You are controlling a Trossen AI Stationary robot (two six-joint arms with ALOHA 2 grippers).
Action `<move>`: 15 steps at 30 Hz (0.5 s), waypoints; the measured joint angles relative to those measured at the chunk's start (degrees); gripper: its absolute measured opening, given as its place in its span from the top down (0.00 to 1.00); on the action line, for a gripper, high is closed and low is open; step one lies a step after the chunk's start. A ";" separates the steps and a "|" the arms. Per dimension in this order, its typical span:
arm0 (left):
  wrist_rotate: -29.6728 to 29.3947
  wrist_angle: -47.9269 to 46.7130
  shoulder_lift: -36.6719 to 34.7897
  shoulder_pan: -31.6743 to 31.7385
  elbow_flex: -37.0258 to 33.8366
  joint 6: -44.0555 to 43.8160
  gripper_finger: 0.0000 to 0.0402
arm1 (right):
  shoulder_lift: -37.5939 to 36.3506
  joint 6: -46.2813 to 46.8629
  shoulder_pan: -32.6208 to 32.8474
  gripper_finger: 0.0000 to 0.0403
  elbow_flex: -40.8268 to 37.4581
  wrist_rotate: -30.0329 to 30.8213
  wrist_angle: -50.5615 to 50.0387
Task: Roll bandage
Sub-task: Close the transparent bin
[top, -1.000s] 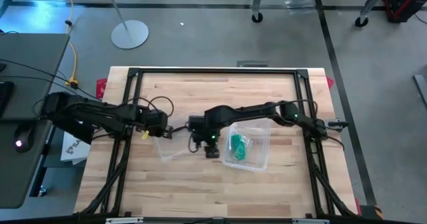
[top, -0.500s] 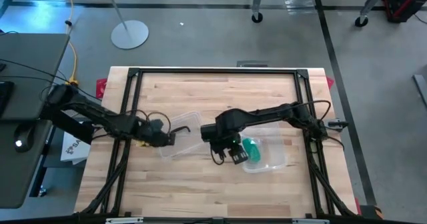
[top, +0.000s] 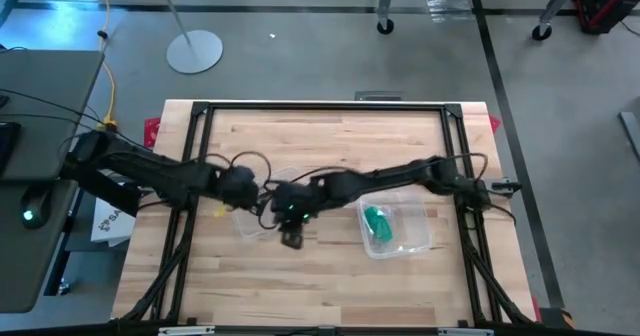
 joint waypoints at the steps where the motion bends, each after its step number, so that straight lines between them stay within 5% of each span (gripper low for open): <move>1: 0.28 0.00 0.00 2.45 -0.64 3.34 1.00 | 1.78 2.37 0.19 0.69 -0.08 2.25 1.55; 4: 1.65 -0.43 0.03 9.58 -2.18 12.76 1.00 | 6.08 10.28 0.30 0.73 -0.14 9.62 2.98; 9: 6.42 -0.78 0.12 18.51 -4.26 25.36 1.00 | 10.40 21.07 -0.14 0.81 -0.14 10.92 3.68; 15: 14.05 5.32 0.63 19.76 -10.85 28.42 1.00 | 10.71 20.39 -0.10 0.88 -0.08 10.88 -3.13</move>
